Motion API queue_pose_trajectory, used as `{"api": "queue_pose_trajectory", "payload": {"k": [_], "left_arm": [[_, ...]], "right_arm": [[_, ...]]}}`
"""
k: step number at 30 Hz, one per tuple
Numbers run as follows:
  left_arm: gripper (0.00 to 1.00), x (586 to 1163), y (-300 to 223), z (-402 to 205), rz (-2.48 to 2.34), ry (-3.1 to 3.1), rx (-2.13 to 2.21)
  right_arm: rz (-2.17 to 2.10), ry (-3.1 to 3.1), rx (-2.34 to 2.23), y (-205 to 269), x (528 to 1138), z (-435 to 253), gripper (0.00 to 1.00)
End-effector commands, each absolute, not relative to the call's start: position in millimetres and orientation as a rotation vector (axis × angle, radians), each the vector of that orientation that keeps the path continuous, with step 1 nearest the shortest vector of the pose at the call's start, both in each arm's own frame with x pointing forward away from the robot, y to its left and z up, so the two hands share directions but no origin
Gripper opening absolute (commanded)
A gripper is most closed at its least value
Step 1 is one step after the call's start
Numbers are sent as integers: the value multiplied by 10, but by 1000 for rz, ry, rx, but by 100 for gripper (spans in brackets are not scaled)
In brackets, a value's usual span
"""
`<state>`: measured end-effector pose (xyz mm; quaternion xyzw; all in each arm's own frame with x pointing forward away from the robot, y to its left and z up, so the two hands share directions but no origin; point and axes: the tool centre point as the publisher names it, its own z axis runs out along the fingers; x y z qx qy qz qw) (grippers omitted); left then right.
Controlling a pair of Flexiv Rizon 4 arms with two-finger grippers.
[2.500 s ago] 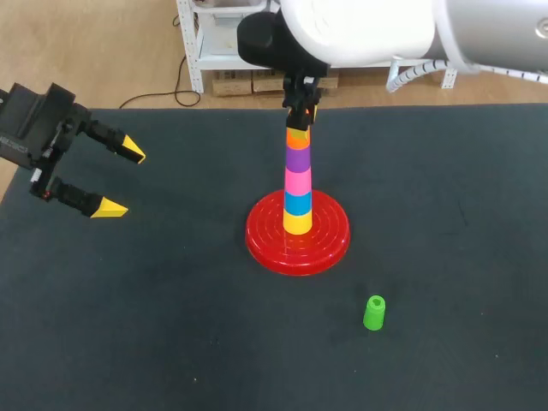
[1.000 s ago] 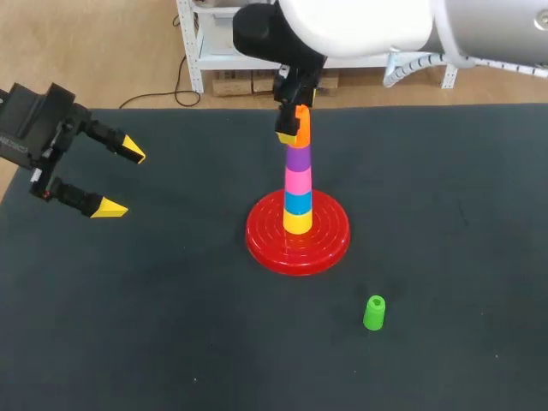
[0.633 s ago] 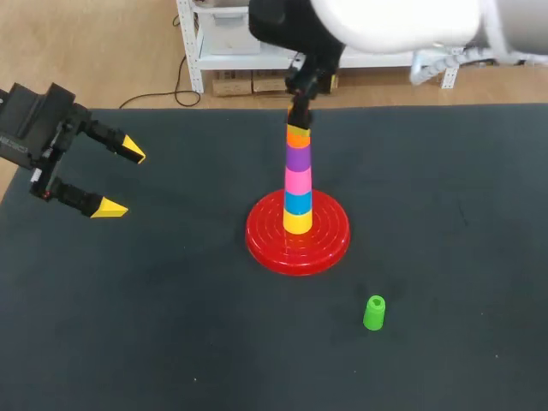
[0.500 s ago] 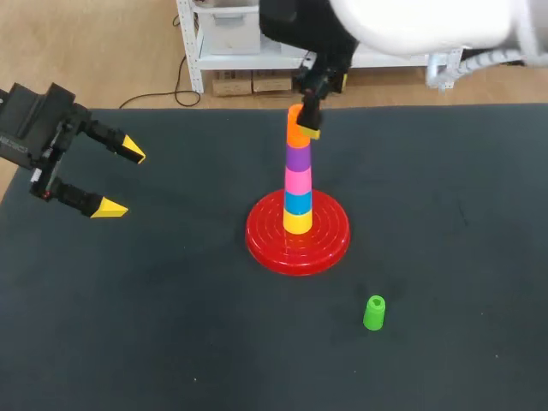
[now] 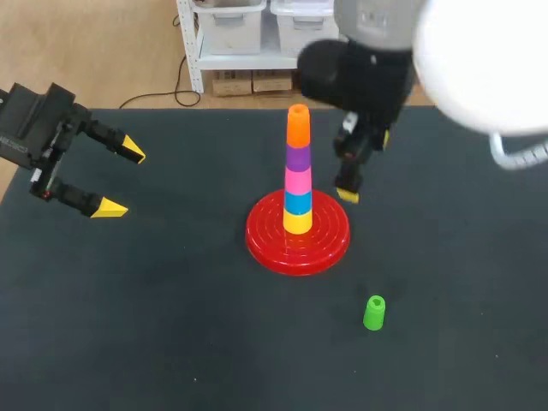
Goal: Pick up and stack the cylinders on the red base in this order: pink,purple,orange,green
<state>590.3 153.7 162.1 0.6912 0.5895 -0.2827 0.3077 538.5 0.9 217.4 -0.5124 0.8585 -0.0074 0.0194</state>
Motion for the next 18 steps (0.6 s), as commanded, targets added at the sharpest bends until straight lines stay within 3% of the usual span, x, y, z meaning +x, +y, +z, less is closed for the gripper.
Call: {"api": "queue_pose_trajectory", "payload": {"k": [1, 18], "left_arm": [[100, 5896, 1543, 1608, -745, 1554, 1826], [100, 5896, 1543, 1608, -745, 1554, 1826]], "right_arm": [[1, 2542, -1476, -72, 5104, 1982, 100], [68, 2608, -1274, -25, 4773, 1250, 100]]}}
